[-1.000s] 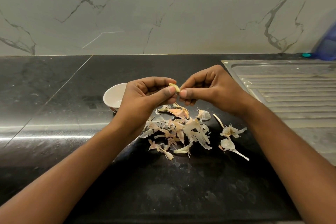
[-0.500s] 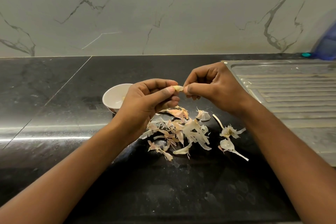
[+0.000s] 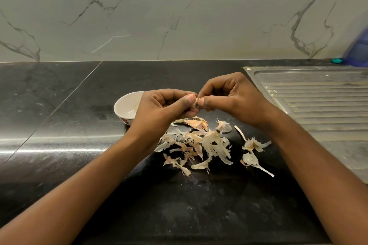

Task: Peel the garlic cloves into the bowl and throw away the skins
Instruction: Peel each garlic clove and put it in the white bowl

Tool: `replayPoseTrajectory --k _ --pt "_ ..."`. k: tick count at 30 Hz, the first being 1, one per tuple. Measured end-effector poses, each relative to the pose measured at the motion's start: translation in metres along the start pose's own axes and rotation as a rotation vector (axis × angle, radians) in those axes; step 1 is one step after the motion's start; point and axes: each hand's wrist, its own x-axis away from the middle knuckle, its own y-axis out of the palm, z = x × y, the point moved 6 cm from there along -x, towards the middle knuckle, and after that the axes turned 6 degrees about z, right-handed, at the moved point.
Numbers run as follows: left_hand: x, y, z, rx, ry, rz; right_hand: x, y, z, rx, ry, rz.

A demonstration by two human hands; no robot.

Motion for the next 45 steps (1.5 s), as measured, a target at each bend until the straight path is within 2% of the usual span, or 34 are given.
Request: replayPoseTrajectory --k 6,23,28,33,39,42,45 --pt "0.001 0.002 0.000 0.073 -0.050 -0.016 0.000 -0.001 -0.002 0.012 -0.023 0.010" --pt "-0.007 -0.018 0.003 0.149 -0.048 0.151 0.004 -0.022 0.001 -0.004 0.015 0.037" --pt "-0.007 -0.015 0.003 0.105 -0.029 0.149 0.008 -0.013 0.014 0.084 0.152 -0.124" --pt "-0.009 -0.019 0.004 0.093 0.011 0.149 0.009 -0.010 0.019 0.138 0.177 -0.197" --pt "-0.009 -0.025 0.010 0.004 0.077 0.152 0.006 -0.014 0.022 0.181 0.157 -0.137" --pt "-0.010 -0.030 0.019 -0.118 0.162 0.148 0.004 -0.012 0.026 0.212 0.131 -0.074" --pt "-0.013 -0.038 0.028 -0.218 0.199 0.140 0.004 0.001 0.030 0.284 0.153 -0.140"
